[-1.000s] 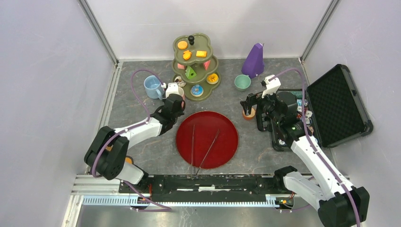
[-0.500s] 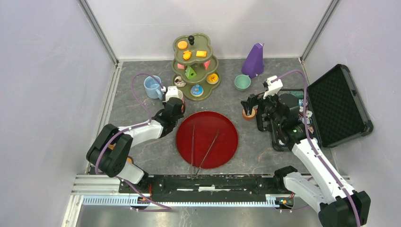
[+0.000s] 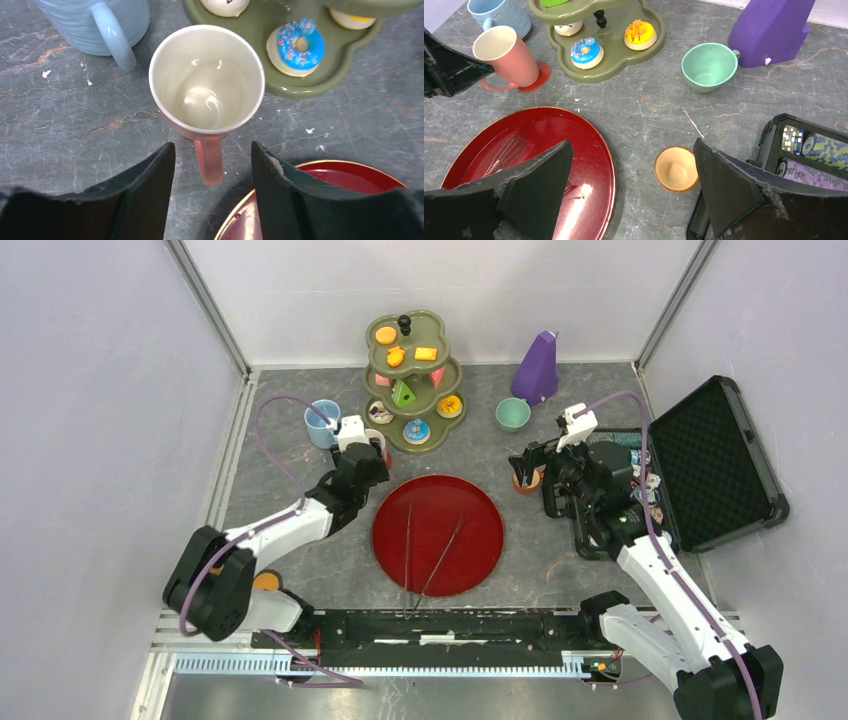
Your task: Serve the afternoon tea
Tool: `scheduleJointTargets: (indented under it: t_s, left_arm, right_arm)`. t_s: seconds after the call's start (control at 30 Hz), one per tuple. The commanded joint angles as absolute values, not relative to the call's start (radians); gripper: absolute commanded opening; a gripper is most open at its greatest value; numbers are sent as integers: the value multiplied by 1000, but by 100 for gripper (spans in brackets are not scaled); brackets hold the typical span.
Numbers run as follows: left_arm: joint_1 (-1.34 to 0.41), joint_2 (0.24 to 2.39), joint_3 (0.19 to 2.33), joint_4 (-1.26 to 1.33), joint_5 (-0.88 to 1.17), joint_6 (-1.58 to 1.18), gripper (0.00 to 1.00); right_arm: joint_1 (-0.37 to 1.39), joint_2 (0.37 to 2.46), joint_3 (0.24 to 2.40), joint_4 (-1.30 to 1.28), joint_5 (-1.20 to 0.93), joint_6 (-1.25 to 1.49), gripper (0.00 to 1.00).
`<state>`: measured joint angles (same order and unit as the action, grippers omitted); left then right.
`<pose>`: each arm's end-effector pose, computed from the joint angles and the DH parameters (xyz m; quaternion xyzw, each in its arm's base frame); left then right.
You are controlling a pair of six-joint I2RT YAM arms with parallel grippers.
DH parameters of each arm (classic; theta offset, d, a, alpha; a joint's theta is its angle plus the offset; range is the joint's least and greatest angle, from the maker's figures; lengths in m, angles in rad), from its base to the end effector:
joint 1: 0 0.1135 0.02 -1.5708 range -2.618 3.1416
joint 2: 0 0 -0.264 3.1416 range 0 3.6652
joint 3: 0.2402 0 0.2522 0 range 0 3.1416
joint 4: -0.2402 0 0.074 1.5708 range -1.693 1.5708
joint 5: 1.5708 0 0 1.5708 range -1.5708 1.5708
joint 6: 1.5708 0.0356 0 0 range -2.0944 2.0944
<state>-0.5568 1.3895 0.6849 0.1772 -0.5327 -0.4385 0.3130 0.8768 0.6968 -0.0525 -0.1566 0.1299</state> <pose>0.2543 -0.1370 0.2075 -0.0815 0.8427 -0.0290 0.5314 0.1972 0.0697 0.3065 -0.1198 0.7742 0.1957 0.5898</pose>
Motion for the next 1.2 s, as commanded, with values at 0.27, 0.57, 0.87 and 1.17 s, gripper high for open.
scheduleJointTargets:
  t_s: [0.27,0.57,0.87,1.17]
  left_arm:
    - [-490,964,744,-410,-646,-600,100]
    - [-164,710,714,-614,-718,-624,100]
    - [193,795,674,-611,-610,-807,100]
    - [362,999,641,-544,-498,-919,100]
  right_arm:
    - [311,885,692,44,-222,165,98]
    - [312,896,691,53,-234,184,98]
    - [339,910,704,54,-234,189,98]
    - [366,900,698,43,-208,173,98]
